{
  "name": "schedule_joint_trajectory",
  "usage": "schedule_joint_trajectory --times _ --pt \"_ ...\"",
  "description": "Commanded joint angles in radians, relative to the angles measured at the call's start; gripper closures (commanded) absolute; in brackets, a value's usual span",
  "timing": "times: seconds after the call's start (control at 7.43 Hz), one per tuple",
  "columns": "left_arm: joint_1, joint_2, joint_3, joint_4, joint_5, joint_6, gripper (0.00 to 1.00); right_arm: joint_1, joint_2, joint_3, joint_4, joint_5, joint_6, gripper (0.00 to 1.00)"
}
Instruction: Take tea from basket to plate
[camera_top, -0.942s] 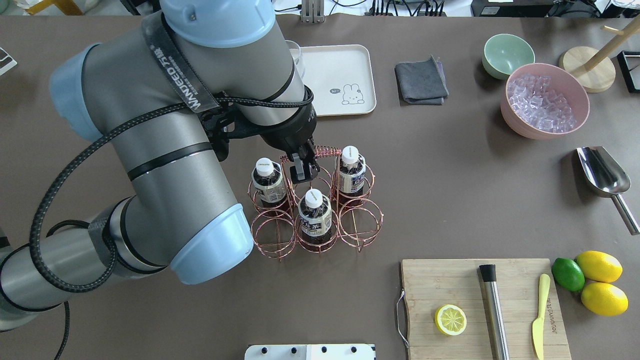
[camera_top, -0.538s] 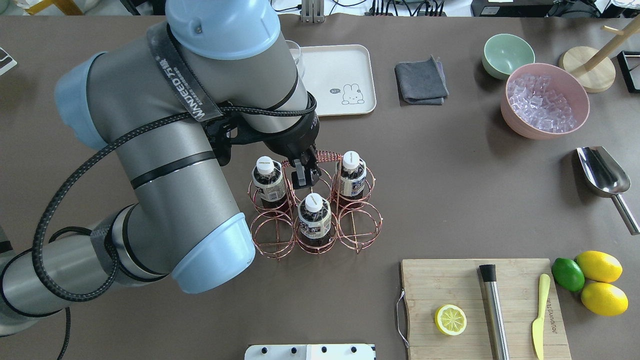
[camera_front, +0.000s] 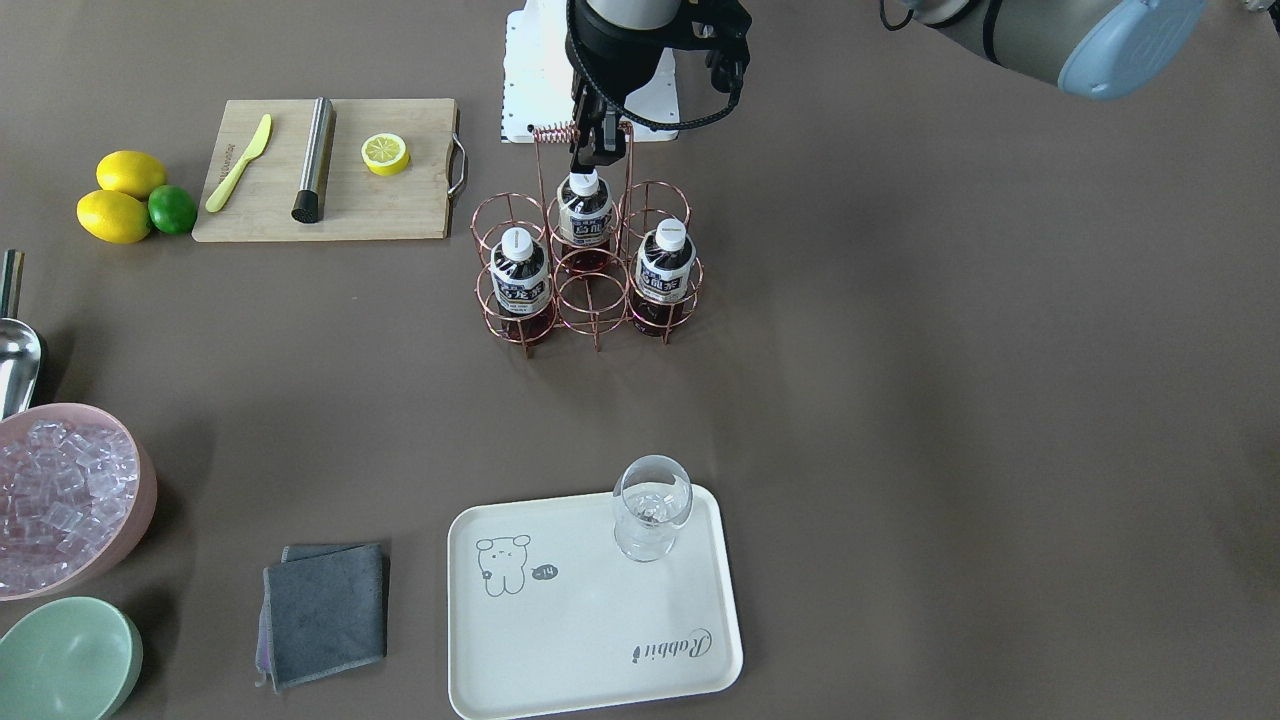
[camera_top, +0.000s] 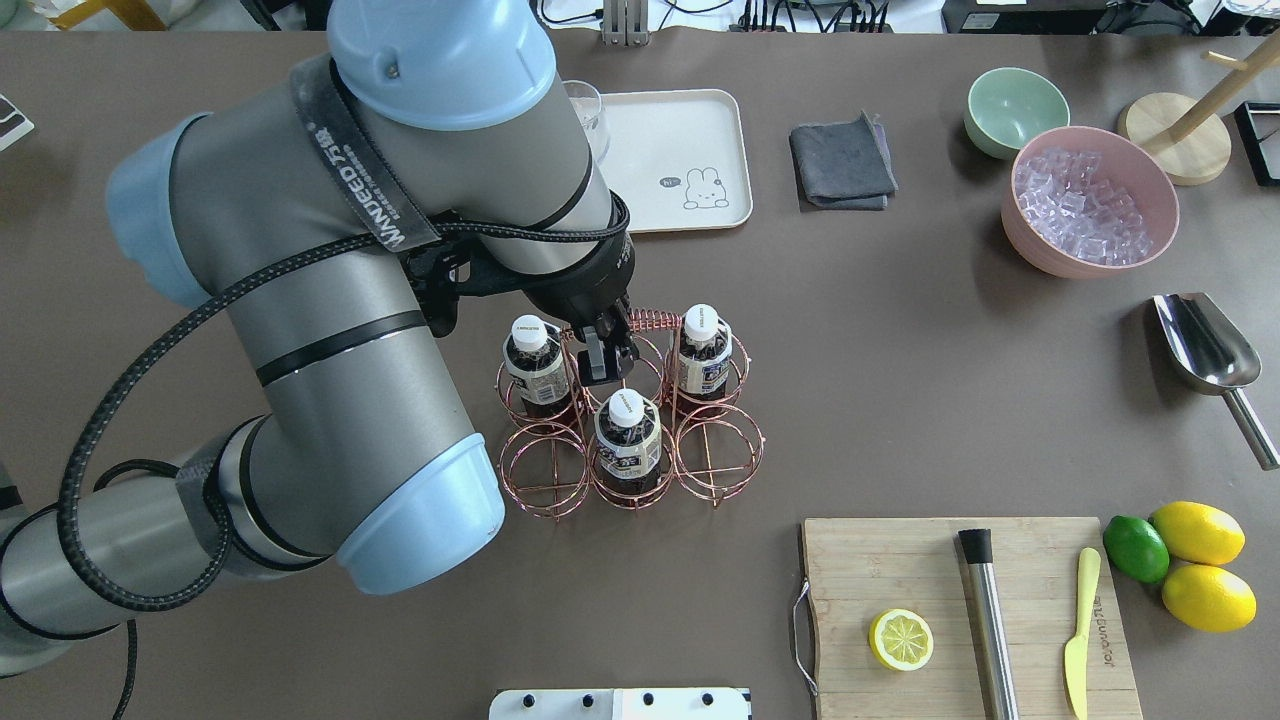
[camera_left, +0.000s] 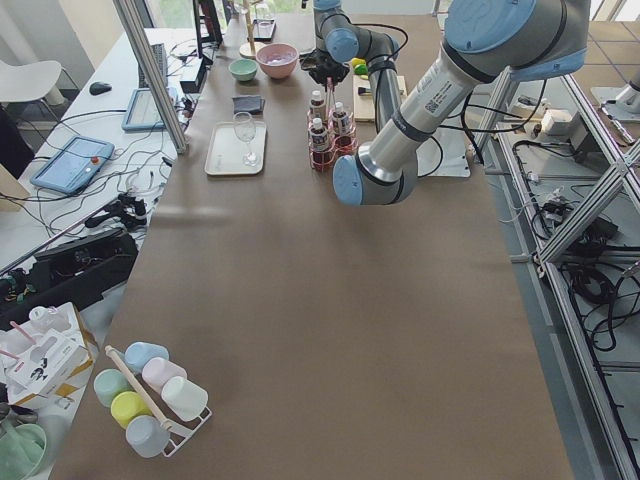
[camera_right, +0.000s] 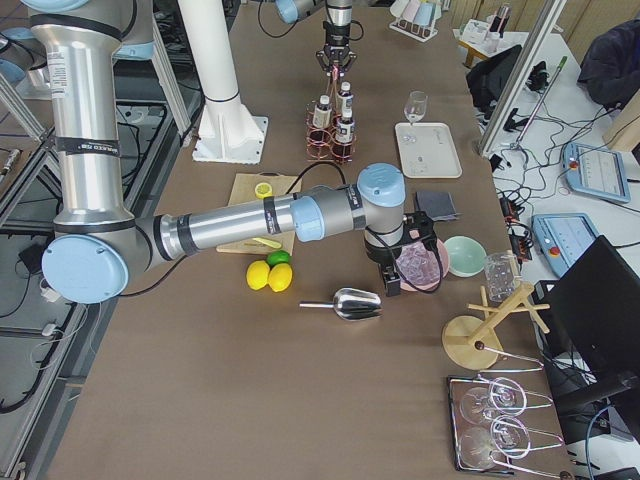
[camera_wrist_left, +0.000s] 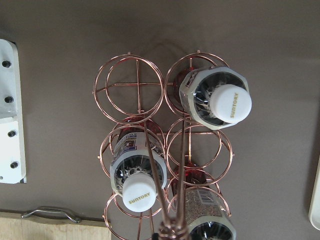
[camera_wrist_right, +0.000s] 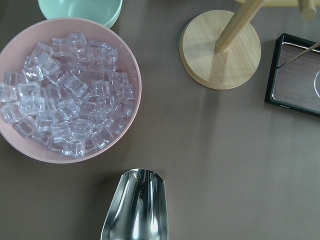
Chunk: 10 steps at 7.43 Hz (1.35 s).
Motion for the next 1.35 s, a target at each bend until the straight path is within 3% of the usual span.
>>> schedule_joint_trajectory --times 0.0,1.21 --pt "-0.004 0.021 -0.01 0.0 -0.012 0.012 1.0 -0.002 0.003 0.018 0.0 0.012 0.003 0.0" --pt "-0.049 0.027 -0.002 0.005 -0.072 0.033 1.0 -0.08 0.081 0.053 0.005 0.028 0.028 0.0"
